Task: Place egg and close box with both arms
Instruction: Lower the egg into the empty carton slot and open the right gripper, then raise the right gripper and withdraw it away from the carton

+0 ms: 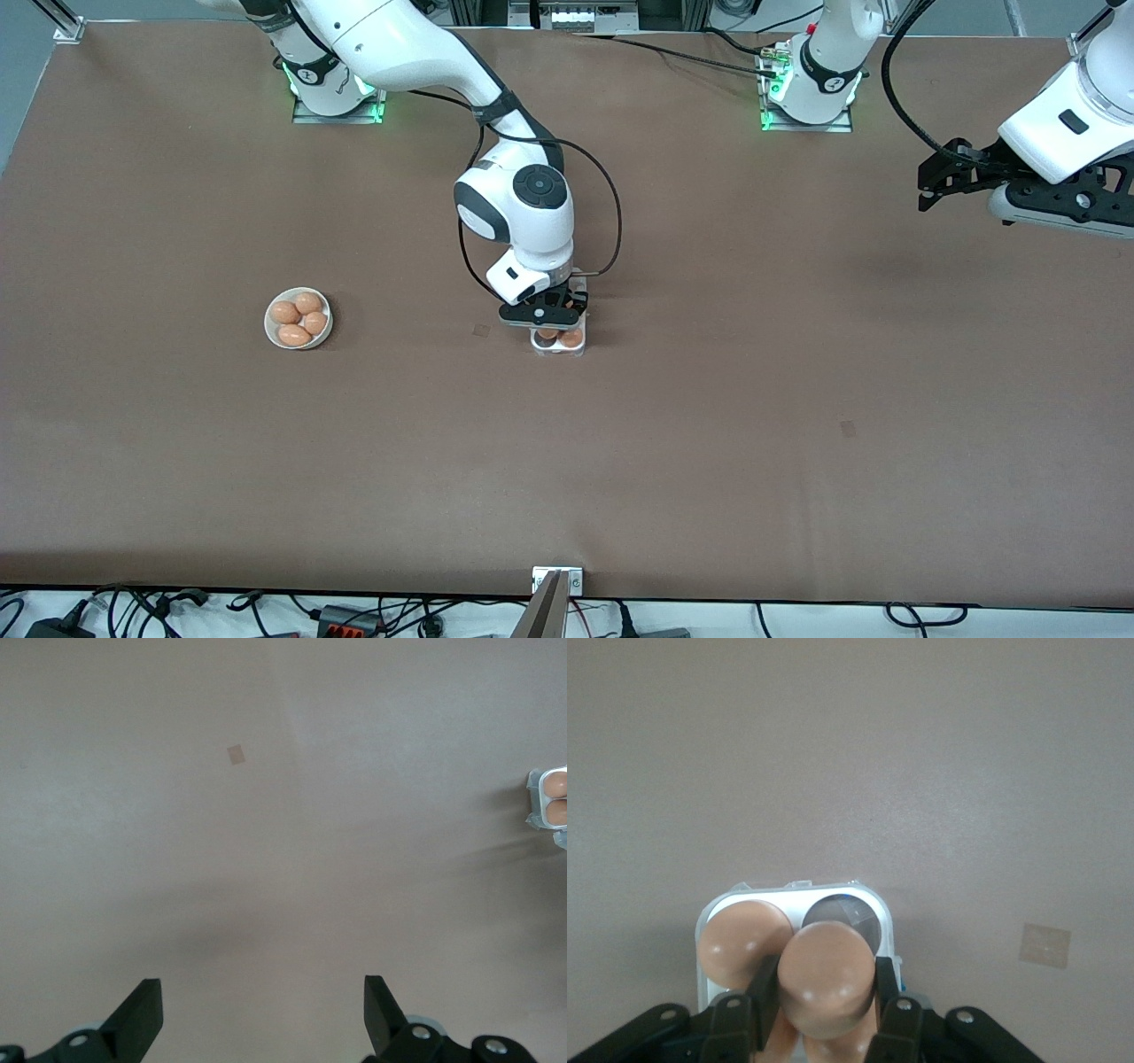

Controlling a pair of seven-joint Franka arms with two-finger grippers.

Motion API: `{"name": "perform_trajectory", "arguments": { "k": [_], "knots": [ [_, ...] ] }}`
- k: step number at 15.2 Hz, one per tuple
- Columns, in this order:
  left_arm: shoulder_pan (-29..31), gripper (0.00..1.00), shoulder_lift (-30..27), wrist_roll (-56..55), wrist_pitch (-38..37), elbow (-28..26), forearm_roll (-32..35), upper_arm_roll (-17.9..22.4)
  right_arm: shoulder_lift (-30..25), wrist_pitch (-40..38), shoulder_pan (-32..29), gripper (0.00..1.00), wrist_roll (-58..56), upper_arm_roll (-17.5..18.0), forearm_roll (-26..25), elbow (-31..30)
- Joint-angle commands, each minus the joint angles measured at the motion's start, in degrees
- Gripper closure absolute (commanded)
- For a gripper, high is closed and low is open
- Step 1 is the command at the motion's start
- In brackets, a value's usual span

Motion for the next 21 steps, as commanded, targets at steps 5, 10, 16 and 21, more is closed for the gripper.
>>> {"name": "perform_trajectory", "arguments": {
  "k": [5, 10, 16, 21],
  "knots": [
    [-0.06, 0.00, 0.98, 0.37, -1.16, 2.03, 0.82, -0.11, 1.51, 1.55, 0.58, 0.15, 3.66, -0.45, -1.66, 1.08],
    [-0.06, 0.00, 0.98, 0.37, -1.34, 1.85, 1.08, -0.02, 0.81, 1.46, 0.05, 0.00, 2.70, -0.54, -1.66, 1.16],
    [-0.15, 0.00, 0.98, 0.80, -3.44, 1.76, 1.08, -0.20, -6.12, -5.21, -4.07, 0.00, -3.36, -1.33, -1.13, 1.16],
    [-0.15, 0.00, 2.21, 0.55, -4.06, 1.85, 0.55, -0.29, -11.66, -11.27, -9.08, 0.00, -7.23, -0.98, -0.87, 1.16]
  ]
}}
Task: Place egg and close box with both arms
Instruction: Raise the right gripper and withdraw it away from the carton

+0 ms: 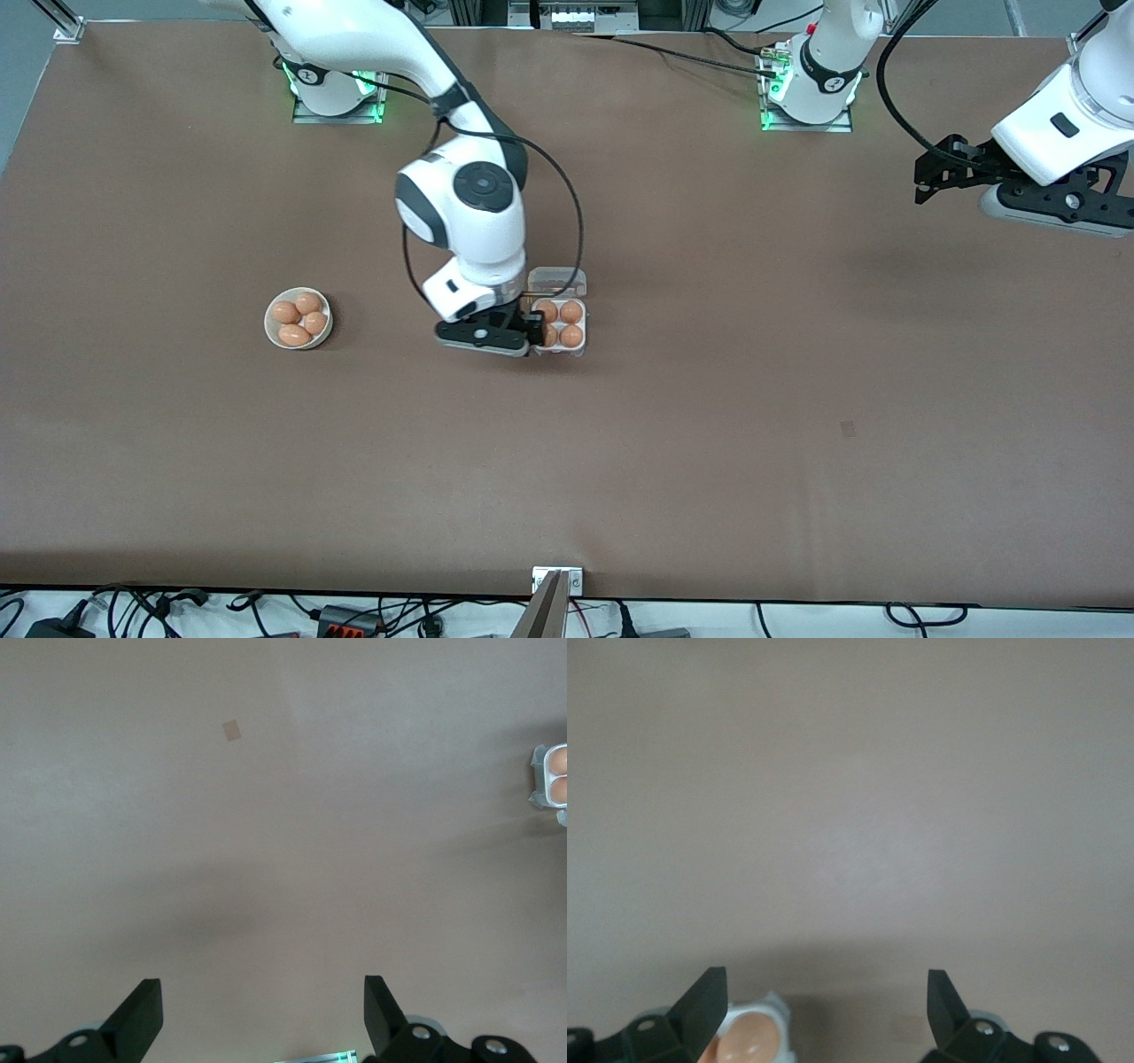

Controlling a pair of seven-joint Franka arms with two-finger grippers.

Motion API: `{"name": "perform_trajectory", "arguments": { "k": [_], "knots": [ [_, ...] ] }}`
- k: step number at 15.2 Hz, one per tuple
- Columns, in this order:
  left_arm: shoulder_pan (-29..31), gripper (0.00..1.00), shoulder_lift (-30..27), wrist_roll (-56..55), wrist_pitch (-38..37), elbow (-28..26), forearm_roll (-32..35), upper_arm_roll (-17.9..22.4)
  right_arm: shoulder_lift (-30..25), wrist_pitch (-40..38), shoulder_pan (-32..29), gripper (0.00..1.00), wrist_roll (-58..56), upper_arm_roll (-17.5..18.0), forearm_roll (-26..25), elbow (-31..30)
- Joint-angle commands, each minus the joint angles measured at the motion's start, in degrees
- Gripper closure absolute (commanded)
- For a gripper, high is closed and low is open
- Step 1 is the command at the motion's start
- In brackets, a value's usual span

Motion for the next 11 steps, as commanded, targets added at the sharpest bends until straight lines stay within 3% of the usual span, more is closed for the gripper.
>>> {"name": "perform_trajectory", "arguments": {
  "k": [1, 6, 7, 8, 9, 10, 11],
  "knots": [
    [-0.21, 0.00, 1.65, 0.42, -1.24, 1.94, 0.56, -0.22, -3.94, -3.76, -3.46, 0.00, -3.48, 0.91, 0.71, -0.79],
    [0.66, 0.00, 3.75, 2.00, -2.03, 1.85, 0.38, 0.05, -11.50, -13.15, -11.71, 0.00, -19.10, 0.56, 10.20, -0.79],
    [0.76, 0.08, 4.37, 2.26, -1.95, 1.94, 0.29, 0.05, -12.56, -15.61, -13.73, 0.00, -22.61, 0.38, 11.34, -0.79],
    [0.76, 0.25, 4.46, 2.18, -1.95, 1.94, 0.29, -0.04, -13.70, -18.16, -15.75, 0.00, -26.22, 0.38, 12.57, -0.79],
    [0.67, 0.50, 4.46, 2.18, -2.03, 1.94, 0.29, -0.04, -14.75, -20.71, -17.86, 0.00, -29.56, 0.29, 13.63, -0.79],
    [0.67, 0.65, 4.46, 2.18, -2.12, 1.85, 0.29, -0.04, -16.33, -22.30, -20.32, 0.00, -33.25, 0.38, 14.59, -0.79],
    [0.67, 0.89, 4.46, 2.09, -2.73, 1.85, 0.29, -0.13, -17.65, -23.54, -22.43, 0.00, -36.42, 0.47, 15.30, -0.88]
  ]
}}
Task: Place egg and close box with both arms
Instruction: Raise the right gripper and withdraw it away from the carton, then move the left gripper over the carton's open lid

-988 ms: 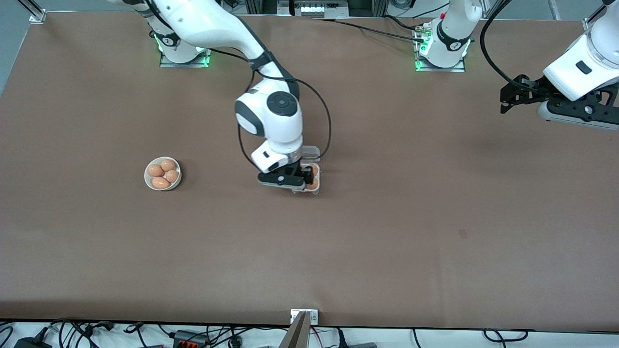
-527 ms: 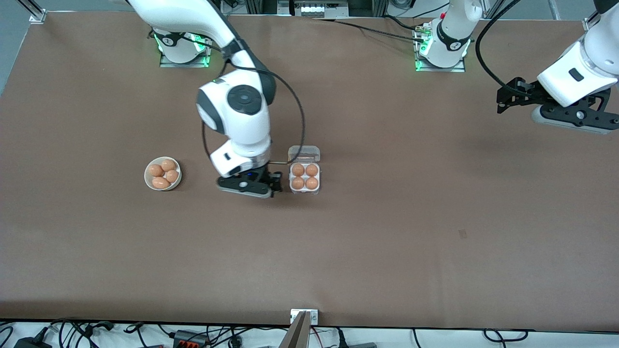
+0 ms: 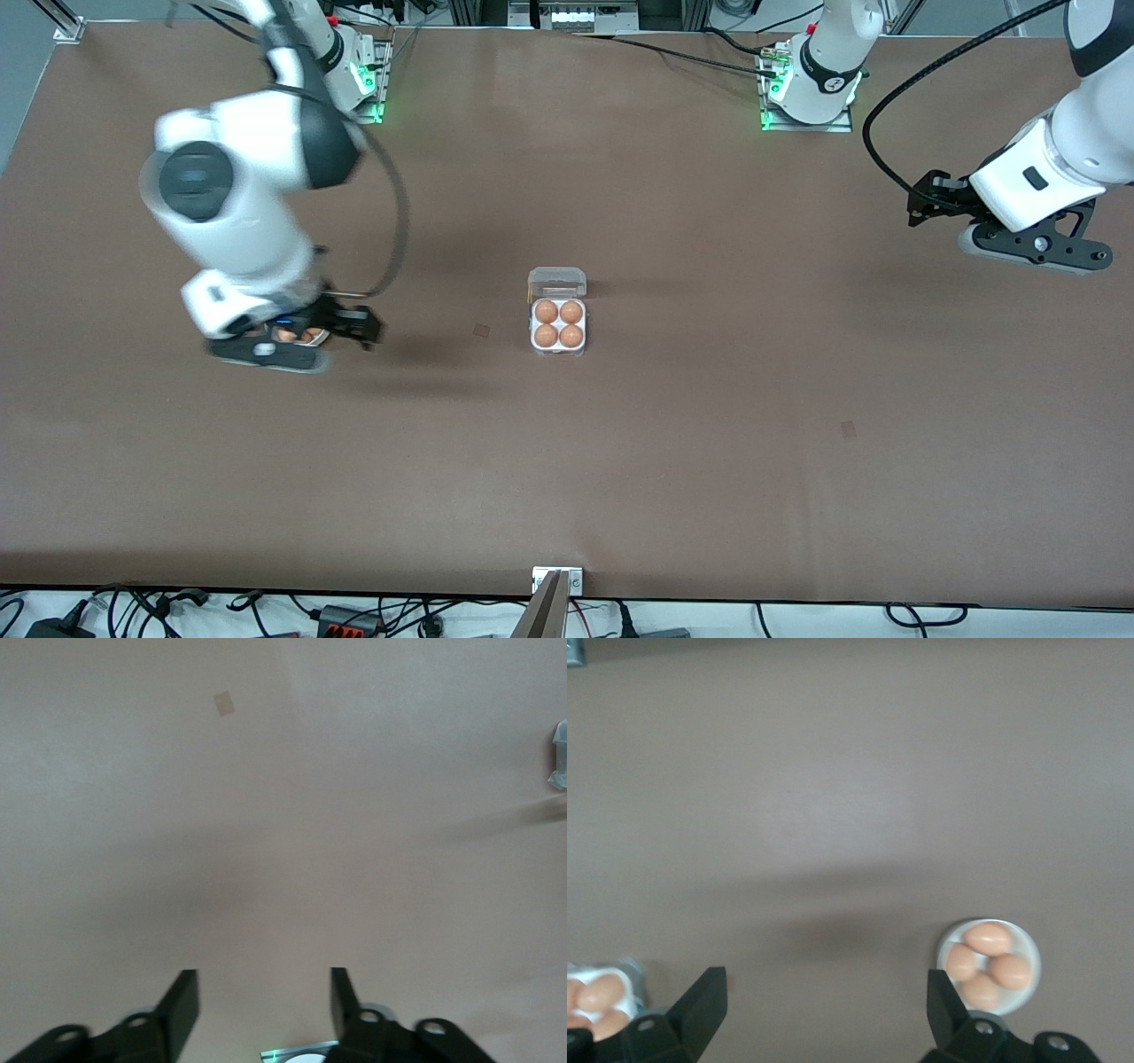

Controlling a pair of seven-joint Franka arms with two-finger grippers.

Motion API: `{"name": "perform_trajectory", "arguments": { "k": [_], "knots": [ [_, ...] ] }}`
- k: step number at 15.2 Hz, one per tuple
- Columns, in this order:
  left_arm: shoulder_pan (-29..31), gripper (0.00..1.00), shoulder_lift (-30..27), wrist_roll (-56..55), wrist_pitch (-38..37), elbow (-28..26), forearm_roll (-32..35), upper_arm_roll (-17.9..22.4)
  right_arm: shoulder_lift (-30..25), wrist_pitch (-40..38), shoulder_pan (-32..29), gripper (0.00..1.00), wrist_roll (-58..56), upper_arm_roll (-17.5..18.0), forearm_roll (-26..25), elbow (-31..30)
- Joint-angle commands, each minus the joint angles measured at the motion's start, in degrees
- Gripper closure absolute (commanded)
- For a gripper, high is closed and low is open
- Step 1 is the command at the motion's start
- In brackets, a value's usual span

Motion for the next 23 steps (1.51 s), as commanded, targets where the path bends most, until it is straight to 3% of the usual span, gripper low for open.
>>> {"name": "perform_trajectory", "arguments": {
  "k": [1, 5, 10, 13, 18, 23],
  "knots": [
    [0.14, 0.99, 0.57, 1.36, -3.61, 1.94, 0.29, -0.28, -4.68, -4.93, -6.60, 0.00, -9.83, 0.90, 2.58, -1.26],
    [-0.56, 0.99, 0.57, 1.18, -4.85, 1.68, 0.21, -1.07, -10.74, -10.13, -16.35, 0.00, -15.83, 0.99, 2.58, -1.87],
    [-0.56, 0.99, 0.57, -0.05, -5.21, -0.95, -2.42, -6.16, -16.99, -18.64, -25.50, 0.00, -17.59, 2.92, 2.49, -1.35],
    [-0.56, 0.99, 2.67, -9.24, -2.67, -1.40, -3.48, -12.65, -17.08, -24.72, -25.52, 0.00, -16.89, 2.84, 4.33, -1.17],
    [-1.70, 0.99, 9.25, -26.11, 4.97, -1.40, -3.05, -24.26, -16.38, -20.60, -21.04, 0.00, -17.24, 2.57, 1.52, -1.17],
    [-11.79, 0.99, 17.34, -40.36, 15.60, -1.31, -2.26, -24.54, -16.38, -19.10, -19.72, 0.00, -16.36, 3.45, 2.06, -1.17]
  ]
}}
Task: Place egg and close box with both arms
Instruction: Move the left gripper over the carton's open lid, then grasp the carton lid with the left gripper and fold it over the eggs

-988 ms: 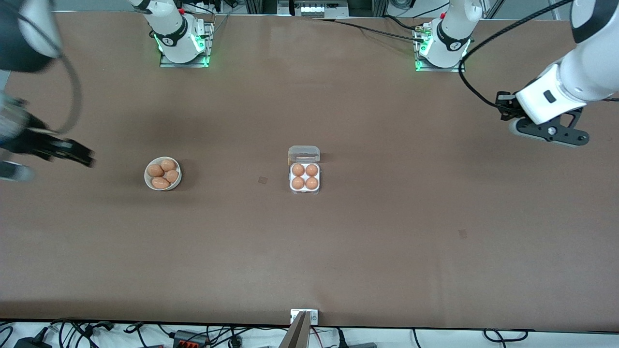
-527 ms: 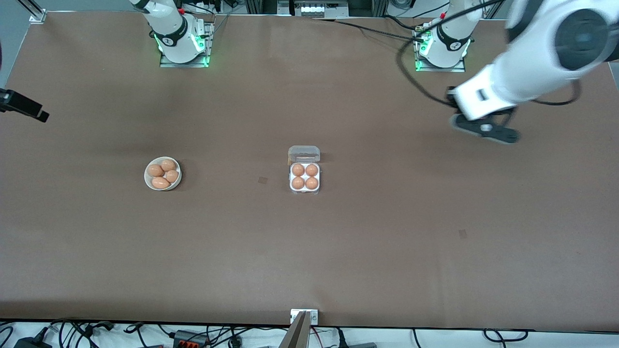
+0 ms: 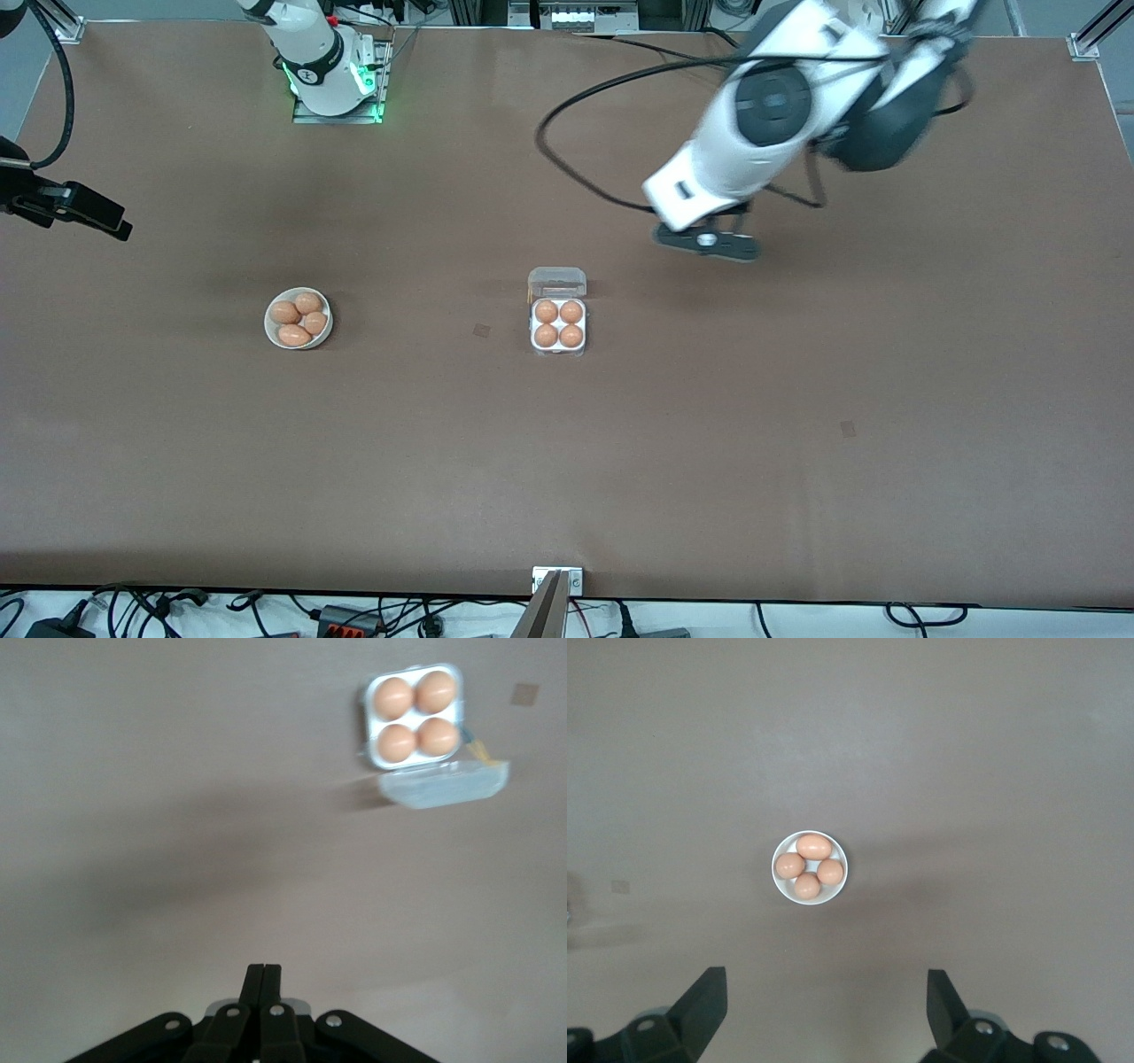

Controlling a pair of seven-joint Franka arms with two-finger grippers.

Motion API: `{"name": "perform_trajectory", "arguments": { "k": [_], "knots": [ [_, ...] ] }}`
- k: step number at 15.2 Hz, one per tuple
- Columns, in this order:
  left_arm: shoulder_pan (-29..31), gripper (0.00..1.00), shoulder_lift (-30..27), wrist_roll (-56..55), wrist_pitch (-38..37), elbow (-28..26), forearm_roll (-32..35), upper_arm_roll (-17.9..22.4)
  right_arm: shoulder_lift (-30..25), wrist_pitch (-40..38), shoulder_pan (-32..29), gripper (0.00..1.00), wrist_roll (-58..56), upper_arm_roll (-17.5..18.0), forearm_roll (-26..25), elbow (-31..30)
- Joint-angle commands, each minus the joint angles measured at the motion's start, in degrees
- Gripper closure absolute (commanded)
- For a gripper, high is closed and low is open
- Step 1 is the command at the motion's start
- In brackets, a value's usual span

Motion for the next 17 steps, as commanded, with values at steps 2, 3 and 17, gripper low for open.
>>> {"name": "perform_trajectory", "arguments": {
  "k": [2, 3, 17],
  "knots": [
    [-6.44, 0.99, 6.45, -9.66, 6.97, 0.82, 4.03, -0.08, -0.56, 0.76, 2.28, 0.00, 0.63, 0.60, -0.68, -0.51],
    [-7.93, 0.99, 8.03, -12.03, 8.64, 0.91, 5.70, -0.08, -0.56, 0.85, 2.28, 0.00, 0.46, 0.60, -0.77, -0.43],
    [-16.03, 0.99, 23.25, -25.59, 37.73, 1.61, 30.14, 3.96, -0.57, 0.93, 1.67, 0.00, 0.72, -0.01, 1.69, -0.42]
  ]
}}
